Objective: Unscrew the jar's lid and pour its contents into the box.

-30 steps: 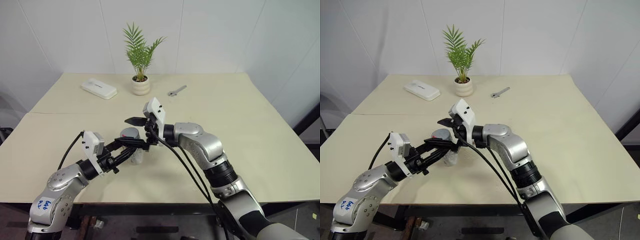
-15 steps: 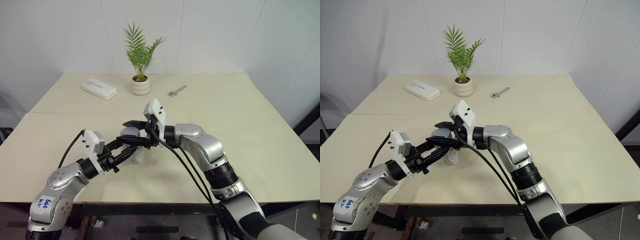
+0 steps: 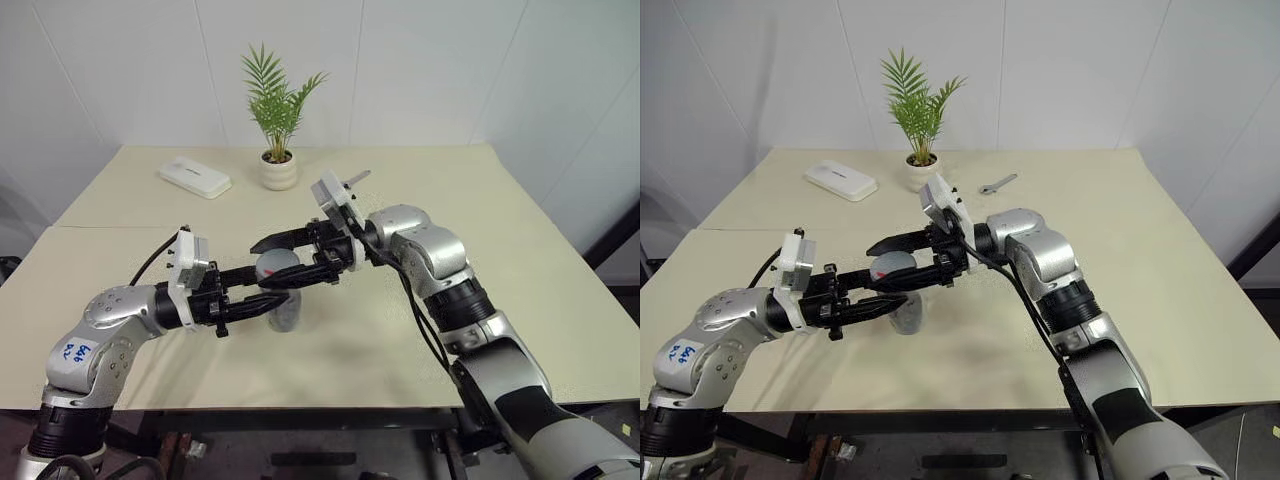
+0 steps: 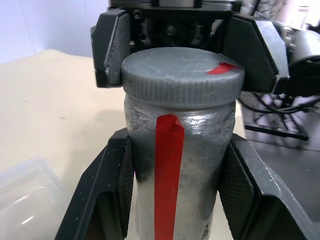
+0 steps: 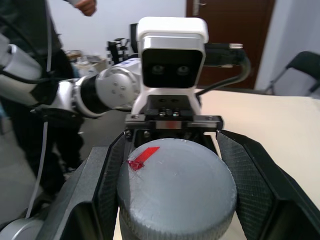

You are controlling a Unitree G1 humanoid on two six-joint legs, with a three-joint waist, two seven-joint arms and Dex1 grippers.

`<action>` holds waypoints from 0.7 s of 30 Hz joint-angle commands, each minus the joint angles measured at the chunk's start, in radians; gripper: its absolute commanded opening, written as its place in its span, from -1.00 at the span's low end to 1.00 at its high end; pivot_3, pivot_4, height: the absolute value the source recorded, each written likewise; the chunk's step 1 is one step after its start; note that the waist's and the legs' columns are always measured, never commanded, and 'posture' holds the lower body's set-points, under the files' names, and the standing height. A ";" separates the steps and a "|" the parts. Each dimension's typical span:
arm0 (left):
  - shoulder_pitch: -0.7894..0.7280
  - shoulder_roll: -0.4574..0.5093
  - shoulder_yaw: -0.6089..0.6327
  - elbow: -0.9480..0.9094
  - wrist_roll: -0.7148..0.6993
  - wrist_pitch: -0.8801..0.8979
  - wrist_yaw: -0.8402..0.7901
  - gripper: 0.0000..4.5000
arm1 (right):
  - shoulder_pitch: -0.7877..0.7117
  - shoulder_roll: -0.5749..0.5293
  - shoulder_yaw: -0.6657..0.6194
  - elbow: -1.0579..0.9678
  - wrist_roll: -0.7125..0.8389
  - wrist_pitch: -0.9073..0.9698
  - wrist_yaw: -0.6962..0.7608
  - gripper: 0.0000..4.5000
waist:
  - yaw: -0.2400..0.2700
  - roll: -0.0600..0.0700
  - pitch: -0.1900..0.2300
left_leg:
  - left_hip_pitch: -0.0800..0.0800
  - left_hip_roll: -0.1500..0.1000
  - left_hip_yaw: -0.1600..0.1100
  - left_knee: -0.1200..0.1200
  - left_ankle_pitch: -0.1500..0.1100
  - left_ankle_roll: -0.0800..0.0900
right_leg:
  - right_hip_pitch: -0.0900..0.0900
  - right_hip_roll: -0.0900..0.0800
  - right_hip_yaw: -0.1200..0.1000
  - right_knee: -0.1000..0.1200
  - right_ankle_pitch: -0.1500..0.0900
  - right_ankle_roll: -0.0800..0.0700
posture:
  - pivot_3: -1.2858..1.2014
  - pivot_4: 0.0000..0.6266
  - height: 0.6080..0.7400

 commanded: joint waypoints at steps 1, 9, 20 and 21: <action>-0.019 -0.017 0.002 -0.027 -0.026 -0.012 -0.012 -0.13 | -0.033 0.012 -0.011 -0.012 0.011 0.012 0.022 0.29 | 0.001 0.000 0.000 | 0.000 0.000 0.000 0.000 0.000 0.000 | -0.001 0.000 0.000 0.000 0.000 0.000 | 0.03 -0.52 1.00; 0.025 0.019 0.051 -0.010 0.001 -0.013 0.011 -0.13 | 0.045 0.034 -0.069 -0.157 0.050 0.049 -0.104 1.00 | 0.003 0.000 0.000 | -0.001 0.000 0.001 0.000 0.000 0.000 | -0.002 0.000 0.001 0.001 0.000 0.000 | 0.03 -0.52 1.00; 0.005 0.002 0.023 -0.014 0.021 -0.020 0.026 -0.13 | 0.092 0.101 -0.037 -0.195 -0.008 0.044 -0.290 1.00 | 0.003 0.000 0.000 | 0.000 0.000 0.001 0.001 0.000 -0.001 | -0.002 0.000 0.001 0.003 0.000 0.000 | 0.03 -0.52 1.00; 0.003 0.000 0.021 -0.016 0.020 -0.019 0.028 -0.13 | 0.088 0.107 -0.038 -0.182 -0.018 0.036 -0.302 1.00 | 0.003 0.000 0.000 | 0.000 0.000 0.001 0.001 0.000 -0.001 | -0.002 0.000 0.001 0.003 0.000 0.000 | 0.03 -0.52 1.00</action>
